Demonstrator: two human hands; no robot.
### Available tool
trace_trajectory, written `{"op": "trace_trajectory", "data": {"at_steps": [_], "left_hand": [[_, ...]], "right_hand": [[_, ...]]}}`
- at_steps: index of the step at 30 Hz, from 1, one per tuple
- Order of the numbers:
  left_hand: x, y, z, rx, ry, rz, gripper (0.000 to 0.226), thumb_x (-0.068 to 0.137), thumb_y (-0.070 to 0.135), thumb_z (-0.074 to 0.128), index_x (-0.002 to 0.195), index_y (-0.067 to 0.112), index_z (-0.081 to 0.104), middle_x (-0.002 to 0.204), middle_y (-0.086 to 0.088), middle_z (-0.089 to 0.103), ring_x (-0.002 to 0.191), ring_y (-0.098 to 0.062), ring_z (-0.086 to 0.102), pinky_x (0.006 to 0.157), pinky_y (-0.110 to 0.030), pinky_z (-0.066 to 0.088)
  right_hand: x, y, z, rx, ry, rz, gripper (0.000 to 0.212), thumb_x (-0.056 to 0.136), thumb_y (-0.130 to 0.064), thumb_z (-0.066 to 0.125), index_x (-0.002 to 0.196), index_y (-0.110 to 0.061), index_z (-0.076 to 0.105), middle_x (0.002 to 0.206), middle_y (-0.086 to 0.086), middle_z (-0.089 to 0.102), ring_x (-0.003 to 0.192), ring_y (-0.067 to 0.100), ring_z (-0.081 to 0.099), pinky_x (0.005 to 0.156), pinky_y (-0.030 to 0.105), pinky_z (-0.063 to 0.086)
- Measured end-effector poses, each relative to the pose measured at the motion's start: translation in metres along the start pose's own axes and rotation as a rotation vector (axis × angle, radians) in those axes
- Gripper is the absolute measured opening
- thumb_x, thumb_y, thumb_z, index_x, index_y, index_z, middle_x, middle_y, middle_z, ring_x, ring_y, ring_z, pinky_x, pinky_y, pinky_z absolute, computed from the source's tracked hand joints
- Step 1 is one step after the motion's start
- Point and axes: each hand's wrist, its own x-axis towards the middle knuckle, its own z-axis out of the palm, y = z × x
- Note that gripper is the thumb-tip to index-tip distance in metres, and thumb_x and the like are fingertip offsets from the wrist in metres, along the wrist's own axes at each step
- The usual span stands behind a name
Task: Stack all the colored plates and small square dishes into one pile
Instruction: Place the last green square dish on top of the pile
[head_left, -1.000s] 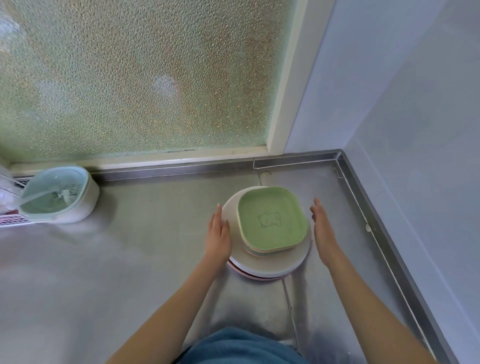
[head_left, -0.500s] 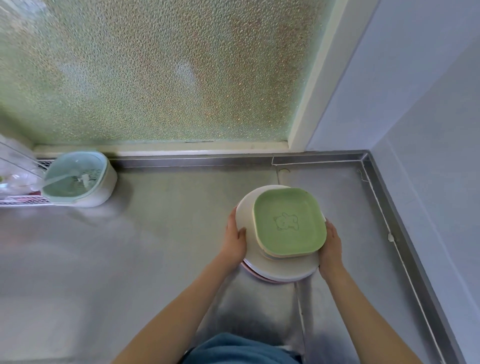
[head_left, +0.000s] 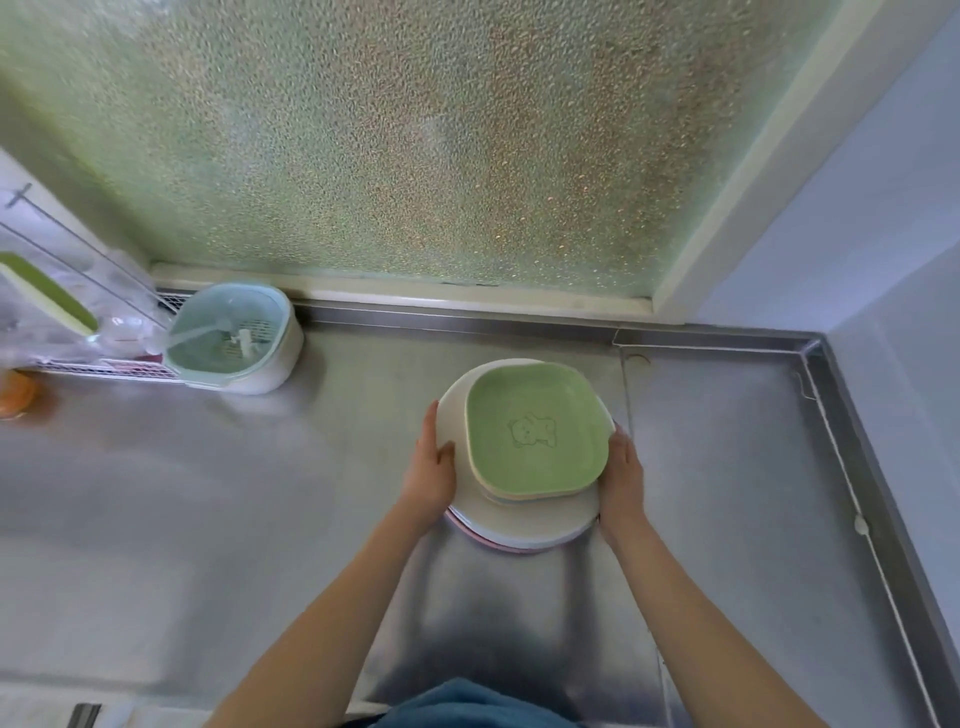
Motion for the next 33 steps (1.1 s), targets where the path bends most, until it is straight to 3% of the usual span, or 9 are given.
{"op": "trace_trajectory", "data": {"at_steps": [4, 8, 11, 15, 21, 26, 29, 31, 33], "left_hand": [[0.024, -0.005, -0.05, 0.016, 0.093, -0.053, 0.061, 0.095, 0.0, 0.033, 0.15, 0.02, 0.013, 0.152, -0.007, 0.029, 0.138, -0.026, 0.032, 0.115, -0.036, 0.026], [0.054, -0.011, -0.1, 0.043, 0.202, -0.127, 0.064, 0.093, 0.004, 0.036, 0.149, 0.026, 0.016, 0.146, -0.013, 0.039, 0.13, -0.032, 0.042, 0.111, -0.046, 0.034], [0.075, -0.02, -0.137, 0.045, 0.261, -0.135, 0.065, 0.09, 0.005, 0.04, 0.148, 0.026, 0.021, 0.145, -0.013, 0.04, 0.131, -0.032, 0.041, 0.112, -0.048, 0.033], [0.086, -0.018, -0.165, -0.019, 0.304, -0.109, 0.064, 0.089, -0.001, 0.04, 0.147, 0.025, 0.027, 0.14, -0.012, 0.047, 0.129, -0.029, 0.044, 0.112, -0.047, 0.034], [0.097, -0.025, -0.176, -0.042, 0.287, -0.121, 0.063, 0.089, 0.002, 0.044, 0.145, 0.027, 0.03, 0.141, -0.009, 0.048, 0.129, -0.028, 0.044, 0.112, -0.045, 0.034], [0.096, -0.021, -0.189, 0.05, 0.252, -0.09, 0.059, 0.092, 0.003, 0.04, 0.147, 0.021, 0.027, 0.145, -0.011, 0.043, 0.132, -0.029, 0.04, 0.113, -0.038, 0.031], [0.09, -0.016, -0.194, 0.095, 0.209, -0.073, 0.057, 0.094, 0.003, 0.038, 0.147, 0.02, 0.027, 0.145, -0.013, 0.043, 0.131, -0.029, 0.041, 0.108, -0.035, 0.03], [0.081, -0.008, -0.196, 0.103, 0.249, -0.092, 0.053, 0.094, 0.004, 0.035, 0.144, 0.02, 0.033, 0.141, -0.013, 0.049, 0.128, -0.03, 0.044, 0.103, -0.032, 0.033], [0.069, -0.002, -0.197, 0.066, 0.411, -0.114, 0.044, 0.095, 0.007, 0.033, 0.137, 0.016, 0.046, 0.133, -0.012, 0.057, 0.122, -0.028, 0.05, 0.091, -0.027, 0.035]], "right_hand": [[-0.004, -0.018, 0.056, 0.047, -0.052, 0.026, 0.039, 0.102, -0.029, 0.029, 0.13, -0.02, 0.054, 0.126, 0.002, 0.059, 0.111, 0.016, 0.054, 0.096, 0.029, 0.041], [-0.01, -0.034, 0.119, 0.086, -0.108, 0.056, 0.039, 0.103, -0.029, 0.029, 0.132, -0.018, 0.052, 0.119, 0.0, 0.057, 0.106, 0.015, 0.052, 0.09, 0.024, 0.039], [-0.013, -0.044, 0.162, 0.097, -0.124, 0.047, 0.038, 0.102, -0.028, 0.031, 0.129, -0.015, 0.054, 0.117, 0.002, 0.058, 0.105, 0.015, 0.053, 0.089, 0.024, 0.04], [-0.015, -0.051, 0.202, 0.072, -0.112, 0.025, 0.037, 0.102, -0.029, 0.033, 0.126, -0.017, 0.057, 0.122, 0.005, 0.061, 0.11, 0.02, 0.056, 0.1, 0.033, 0.042], [-0.015, -0.041, 0.217, 0.076, -0.035, -0.002, 0.038, 0.098, -0.035, 0.033, 0.121, -0.026, 0.061, 0.121, 0.004, 0.065, 0.113, 0.022, 0.059, 0.102, 0.043, 0.045], [-0.027, -0.041, 0.222, 0.084, 0.042, 0.017, 0.038, 0.102, -0.029, 0.029, 0.126, -0.023, 0.058, 0.121, 0.003, 0.062, 0.11, 0.019, 0.056, 0.096, 0.031, 0.045], [-0.023, -0.042, 0.221, 0.063, 0.007, 0.021, 0.038, 0.101, -0.025, 0.03, 0.126, -0.02, 0.058, 0.122, 0.006, 0.062, 0.114, 0.022, 0.056, 0.098, 0.032, 0.044], [-0.02, -0.051, 0.217, -0.009, -0.024, -0.021, 0.037, 0.099, -0.018, 0.032, 0.128, -0.016, 0.056, 0.125, 0.006, 0.06, 0.12, 0.022, 0.053, 0.101, 0.03, 0.038], [-0.016, -0.067, 0.215, -0.066, -0.007, -0.109, 0.038, 0.099, -0.014, 0.034, 0.134, -0.015, 0.051, 0.129, -0.001, 0.056, 0.124, 0.011, 0.046, 0.102, 0.02, 0.028]]}}
